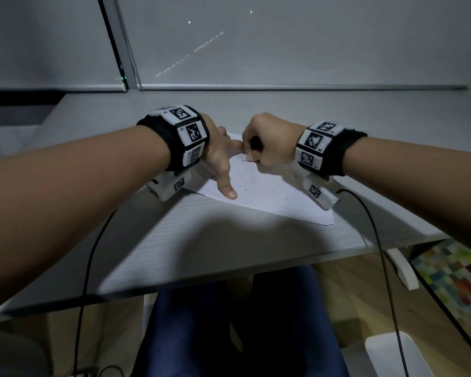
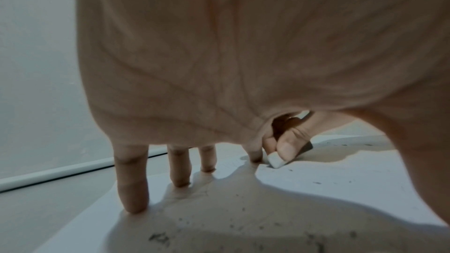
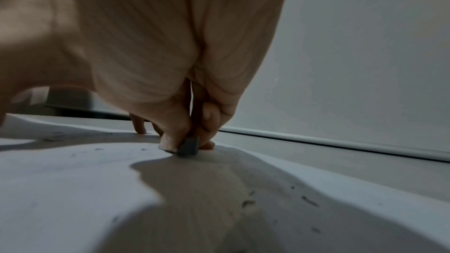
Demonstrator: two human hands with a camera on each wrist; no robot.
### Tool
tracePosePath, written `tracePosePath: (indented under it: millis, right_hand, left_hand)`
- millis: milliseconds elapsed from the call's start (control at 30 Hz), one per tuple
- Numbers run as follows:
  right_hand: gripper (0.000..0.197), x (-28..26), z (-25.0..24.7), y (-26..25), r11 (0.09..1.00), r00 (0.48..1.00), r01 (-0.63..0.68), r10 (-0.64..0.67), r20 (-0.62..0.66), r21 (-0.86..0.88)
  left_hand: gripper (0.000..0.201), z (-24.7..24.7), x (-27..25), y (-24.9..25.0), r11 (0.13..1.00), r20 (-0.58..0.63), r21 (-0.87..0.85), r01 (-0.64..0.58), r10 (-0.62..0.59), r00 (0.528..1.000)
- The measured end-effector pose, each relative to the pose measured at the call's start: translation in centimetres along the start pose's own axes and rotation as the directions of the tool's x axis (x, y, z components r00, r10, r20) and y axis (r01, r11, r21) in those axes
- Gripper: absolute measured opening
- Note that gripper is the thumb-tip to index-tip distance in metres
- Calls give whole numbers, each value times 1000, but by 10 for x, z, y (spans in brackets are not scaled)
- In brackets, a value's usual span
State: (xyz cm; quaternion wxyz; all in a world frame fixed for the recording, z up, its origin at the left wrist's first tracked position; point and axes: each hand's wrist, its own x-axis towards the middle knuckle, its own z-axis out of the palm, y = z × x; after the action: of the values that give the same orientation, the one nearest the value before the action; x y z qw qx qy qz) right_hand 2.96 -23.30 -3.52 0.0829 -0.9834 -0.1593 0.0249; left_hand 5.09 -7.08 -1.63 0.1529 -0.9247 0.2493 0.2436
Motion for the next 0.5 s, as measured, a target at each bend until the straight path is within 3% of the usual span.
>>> tracePosePath:
  millis: [100, 233, 333, 500]
  right_hand:
    - [7, -2, 5, -2, 1000, 1000, 3, -3, -15, 0]
    - [4, -28, 8, -4, 997, 997, 63, -65, 51, 35]
    - [7, -30, 3, -2, 995, 995, 86, -88, 46, 55]
    - [13, -10, 5, 5, 998, 999, 5, -2, -52, 57]
  left_hand:
    - [139, -1, -2, 2, 1000, 13, 6, 2, -2, 1000]
    - [161, -4, -3, 4, 999, 51, 29, -31, 29, 998]
    - [157, -5, 0, 5, 999, 42, 22, -30, 29, 999]
    - [141, -2, 6, 4, 999, 16, 52, -16, 15, 1000]
